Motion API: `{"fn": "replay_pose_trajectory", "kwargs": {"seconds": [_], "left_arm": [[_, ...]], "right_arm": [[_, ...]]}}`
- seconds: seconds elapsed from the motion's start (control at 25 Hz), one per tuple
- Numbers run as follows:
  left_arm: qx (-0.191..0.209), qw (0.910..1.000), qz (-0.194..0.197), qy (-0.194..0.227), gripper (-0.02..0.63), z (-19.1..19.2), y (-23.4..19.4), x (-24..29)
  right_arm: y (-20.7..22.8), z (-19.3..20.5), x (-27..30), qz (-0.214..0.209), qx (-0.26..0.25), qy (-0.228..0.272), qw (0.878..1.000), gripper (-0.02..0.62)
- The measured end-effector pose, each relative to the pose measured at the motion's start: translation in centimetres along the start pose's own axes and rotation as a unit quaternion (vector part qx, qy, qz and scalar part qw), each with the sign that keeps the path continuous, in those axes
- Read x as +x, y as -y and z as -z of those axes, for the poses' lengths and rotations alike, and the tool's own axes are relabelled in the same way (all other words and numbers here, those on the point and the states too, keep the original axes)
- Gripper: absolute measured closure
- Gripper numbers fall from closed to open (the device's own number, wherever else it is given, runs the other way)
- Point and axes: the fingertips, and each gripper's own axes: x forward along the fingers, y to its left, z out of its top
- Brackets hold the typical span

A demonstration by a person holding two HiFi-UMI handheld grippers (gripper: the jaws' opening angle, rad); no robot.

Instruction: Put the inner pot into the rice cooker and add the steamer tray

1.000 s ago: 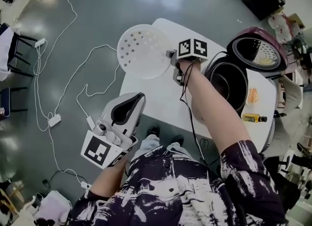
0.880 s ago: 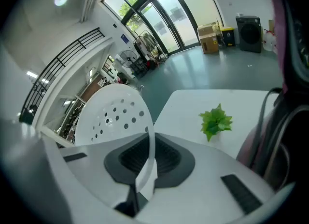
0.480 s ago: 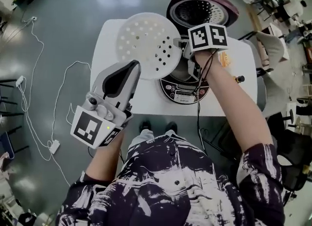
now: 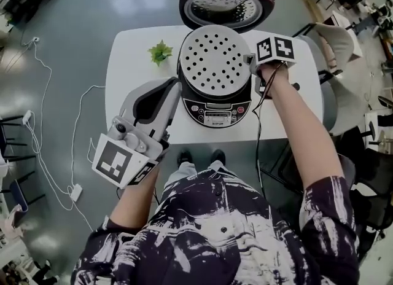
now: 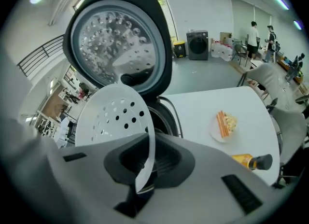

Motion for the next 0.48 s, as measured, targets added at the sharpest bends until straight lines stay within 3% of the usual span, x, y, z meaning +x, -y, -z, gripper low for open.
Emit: {"fn": "replay_pose_trajectory", "kwargs": {"seconds": [0.24,0.48], "left_arm": [[0.003,0.9999,-0.015,-0.006,0.601,1.0,0.5,-1.1],[0.001,0.9996,-0.026,-0.012,0.601,0.9,0.0,-1.1]], "right_arm": [[1.7,2.3,2.1,0.021,-0.007,-0.022,1.000,0.583],[1.8,2.3,3.3,0.040,-0.034,-0.044,0.998,0.583]]}}
